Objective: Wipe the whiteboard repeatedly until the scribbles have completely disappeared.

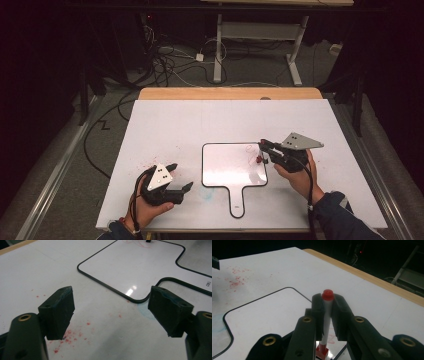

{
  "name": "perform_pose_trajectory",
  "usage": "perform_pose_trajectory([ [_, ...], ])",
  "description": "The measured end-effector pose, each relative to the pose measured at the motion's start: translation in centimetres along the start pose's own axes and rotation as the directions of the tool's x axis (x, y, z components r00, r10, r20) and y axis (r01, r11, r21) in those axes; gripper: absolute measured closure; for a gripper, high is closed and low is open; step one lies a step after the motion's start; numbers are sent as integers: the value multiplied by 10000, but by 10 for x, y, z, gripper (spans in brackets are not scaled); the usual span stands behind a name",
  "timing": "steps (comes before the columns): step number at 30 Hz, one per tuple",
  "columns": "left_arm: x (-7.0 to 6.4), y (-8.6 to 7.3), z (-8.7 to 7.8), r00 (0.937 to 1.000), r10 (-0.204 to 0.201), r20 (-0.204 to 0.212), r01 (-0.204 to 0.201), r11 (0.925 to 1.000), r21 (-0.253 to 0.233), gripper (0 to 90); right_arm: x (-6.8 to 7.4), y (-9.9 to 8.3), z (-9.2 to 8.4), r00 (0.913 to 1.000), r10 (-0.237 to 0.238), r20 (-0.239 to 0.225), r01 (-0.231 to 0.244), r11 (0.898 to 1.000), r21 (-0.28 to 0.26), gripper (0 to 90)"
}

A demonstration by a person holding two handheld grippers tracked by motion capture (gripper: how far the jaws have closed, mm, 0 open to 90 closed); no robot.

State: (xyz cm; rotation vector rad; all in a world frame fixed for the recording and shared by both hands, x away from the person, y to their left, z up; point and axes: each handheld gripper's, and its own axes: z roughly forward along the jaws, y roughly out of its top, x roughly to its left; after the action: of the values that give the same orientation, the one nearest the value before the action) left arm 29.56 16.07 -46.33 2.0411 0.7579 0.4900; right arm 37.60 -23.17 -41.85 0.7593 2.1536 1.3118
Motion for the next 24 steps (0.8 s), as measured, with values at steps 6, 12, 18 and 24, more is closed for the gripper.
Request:
perform_pose_trajectory([
  [6,0,0,-1,10000,-16,22,16,10000,-17,205,5,2,-4,9998,-71,-198,76,9996,265,818],
  [12,-1,0,-2,10000,42,57,-42,10000,-38,207,11,4,-19,9990,-155,-409,187,9968,781,818],
  [18,-2,1,0,9999,104,110,-104,9999,-10,208,5,3,-13,9997,-224,-107,230,9974,676,818],
  [24,0,0,0,9999,52,137,-52,10000,-12,208,-3,4,2,9997,228,-127,-224,9991,350,818],
])
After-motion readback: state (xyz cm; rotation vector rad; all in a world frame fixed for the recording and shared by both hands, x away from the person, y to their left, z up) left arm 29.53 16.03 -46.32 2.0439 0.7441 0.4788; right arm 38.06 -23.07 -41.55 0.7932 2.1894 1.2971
